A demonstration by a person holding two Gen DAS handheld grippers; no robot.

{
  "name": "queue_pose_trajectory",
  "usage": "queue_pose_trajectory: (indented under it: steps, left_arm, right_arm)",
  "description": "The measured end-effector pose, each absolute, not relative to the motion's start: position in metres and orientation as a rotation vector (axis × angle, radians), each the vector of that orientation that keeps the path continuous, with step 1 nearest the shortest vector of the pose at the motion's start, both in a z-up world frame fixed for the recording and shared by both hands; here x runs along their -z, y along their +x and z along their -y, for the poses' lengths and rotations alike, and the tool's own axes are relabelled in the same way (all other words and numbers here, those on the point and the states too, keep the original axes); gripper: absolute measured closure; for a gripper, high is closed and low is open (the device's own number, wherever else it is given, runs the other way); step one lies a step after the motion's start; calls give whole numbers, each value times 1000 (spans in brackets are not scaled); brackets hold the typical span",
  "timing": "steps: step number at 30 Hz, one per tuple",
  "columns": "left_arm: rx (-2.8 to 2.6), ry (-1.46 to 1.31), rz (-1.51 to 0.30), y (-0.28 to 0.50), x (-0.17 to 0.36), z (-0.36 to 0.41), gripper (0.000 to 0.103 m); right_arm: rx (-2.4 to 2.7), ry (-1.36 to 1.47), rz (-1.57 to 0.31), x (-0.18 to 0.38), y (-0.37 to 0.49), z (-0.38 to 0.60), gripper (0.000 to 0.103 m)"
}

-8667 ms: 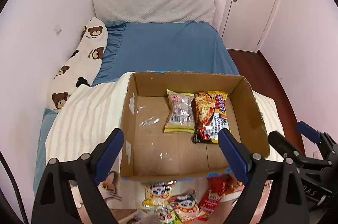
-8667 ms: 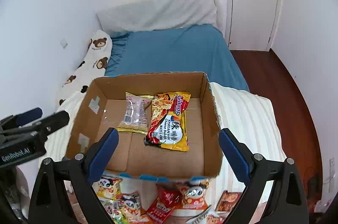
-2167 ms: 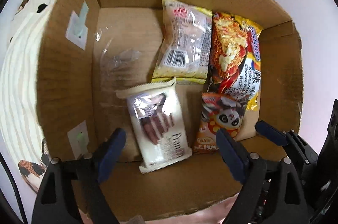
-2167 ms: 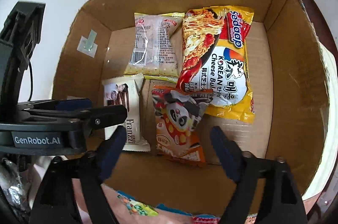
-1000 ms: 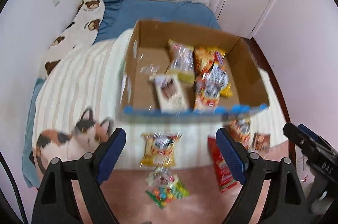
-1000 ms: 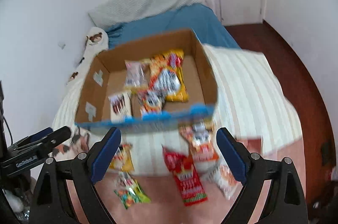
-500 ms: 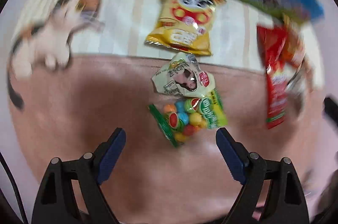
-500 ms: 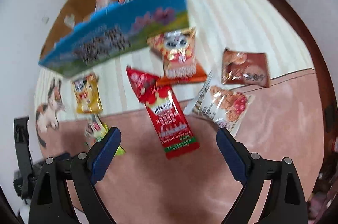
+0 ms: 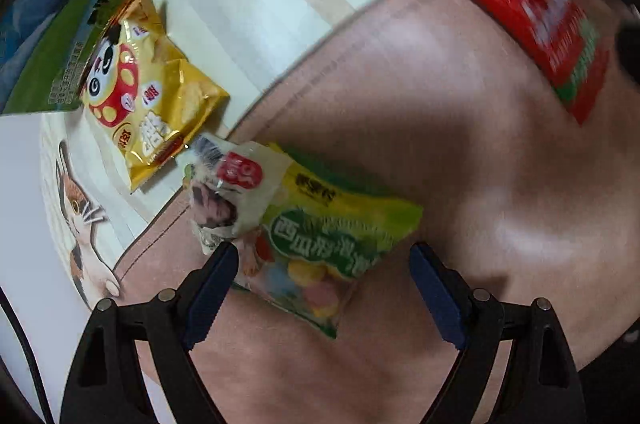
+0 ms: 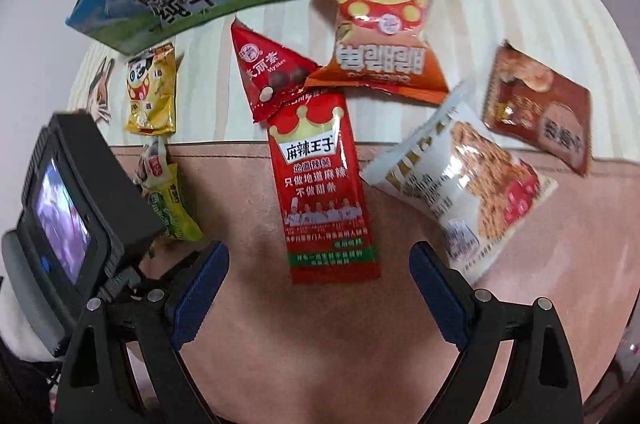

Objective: Organize snacks
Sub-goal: 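Grasp red spicy strip pack with right tool while left tool grasps green candy bag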

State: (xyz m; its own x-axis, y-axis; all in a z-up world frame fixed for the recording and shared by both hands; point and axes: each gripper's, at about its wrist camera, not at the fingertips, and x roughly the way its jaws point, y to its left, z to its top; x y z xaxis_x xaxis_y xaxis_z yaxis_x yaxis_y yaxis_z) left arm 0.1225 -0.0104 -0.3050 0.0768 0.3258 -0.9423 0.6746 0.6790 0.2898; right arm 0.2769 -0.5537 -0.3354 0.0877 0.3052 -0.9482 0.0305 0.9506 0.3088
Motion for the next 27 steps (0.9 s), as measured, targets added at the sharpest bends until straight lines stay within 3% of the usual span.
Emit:
queue_pose_trajectory:
  steps: [1, 10, 15, 21, 27]
  left_arm:
    - [306, 785, -1547, 128, 302, 9, 25]
    - [77, -129, -1760, 154, 297, -63, 25]
    - [116, -24, -1776, 141, 307, -54, 25]
    - [207, 241, -1728, 126, 301, -7, 25]
    - [228, 328, -1729, 125, 315, 33, 25]
  right_arm:
    - [-213, 270, -1476, 338, 281, 551, 11]
    - [-173, 212, -1510, 373, 316, 530, 29]
    - [-184, 102, -1503, 374, 312, 516, 45]
    - [-257, 118, -1594, 376, 275, 520, 47]
    - [-284, 210, -1707, 380, 244, 532, 43]
